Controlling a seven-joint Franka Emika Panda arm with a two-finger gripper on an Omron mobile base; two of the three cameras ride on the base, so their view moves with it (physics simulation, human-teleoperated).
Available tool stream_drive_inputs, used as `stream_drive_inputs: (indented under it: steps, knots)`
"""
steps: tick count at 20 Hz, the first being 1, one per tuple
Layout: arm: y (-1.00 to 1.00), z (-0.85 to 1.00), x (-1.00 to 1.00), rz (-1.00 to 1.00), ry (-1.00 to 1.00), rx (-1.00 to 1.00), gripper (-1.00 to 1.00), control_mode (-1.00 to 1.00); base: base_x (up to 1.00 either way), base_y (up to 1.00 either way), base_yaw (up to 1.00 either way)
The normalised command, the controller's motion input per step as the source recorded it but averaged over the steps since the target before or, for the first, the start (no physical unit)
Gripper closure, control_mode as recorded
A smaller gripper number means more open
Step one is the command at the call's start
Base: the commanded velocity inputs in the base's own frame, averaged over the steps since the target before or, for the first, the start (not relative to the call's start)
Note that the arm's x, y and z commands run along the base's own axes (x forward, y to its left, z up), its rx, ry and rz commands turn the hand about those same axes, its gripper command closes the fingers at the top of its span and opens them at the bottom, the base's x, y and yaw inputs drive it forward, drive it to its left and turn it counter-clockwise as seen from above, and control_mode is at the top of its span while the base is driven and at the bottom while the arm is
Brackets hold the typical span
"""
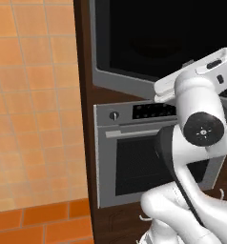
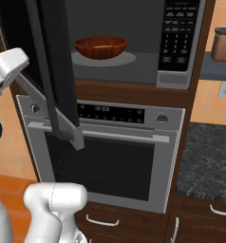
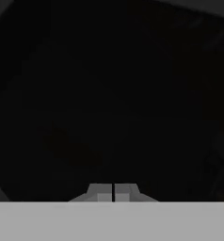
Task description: Open the microwave, place the bowl with waffle inside the microwave, then close the microwave door and turn it on.
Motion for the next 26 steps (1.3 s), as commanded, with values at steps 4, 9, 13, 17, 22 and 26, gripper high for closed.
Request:
stream_drive_inputs:
  steps: [4, 9, 13, 17, 22, 26]
  knots:
    - [-0.21, 0.0, 1.0, 0.36, 0.53, 0.08, 1.0, -1.0, 0.0, 0.0, 0.0]
    - [-0.24, -0.03, 0.68, 0.09, 0.43, 0.1, 1.0, -1.0, 0.0, 0.0, 0.0]
    - [-0.14, -0.42, 1.0, 0.14, 0.2, 0.17, 1.0, -1.0, 0.0, 0.0, 0.0]
    - [0.0, -0.59, 1.0, 0.17, 0.01, 0.14, 1.0, -1.0, 0.0, 0.0, 0.0]
    - [0.0, -0.88, 1.0, 0.02, -0.11, 0.07, 1.0, -1.0, 0.0, 0.0, 0.0]
    - [0.0, -0.99, 1.0, 0.0, -0.14, 0.01, 1.0, -1.0, 0.0, 0.0, 0.0]
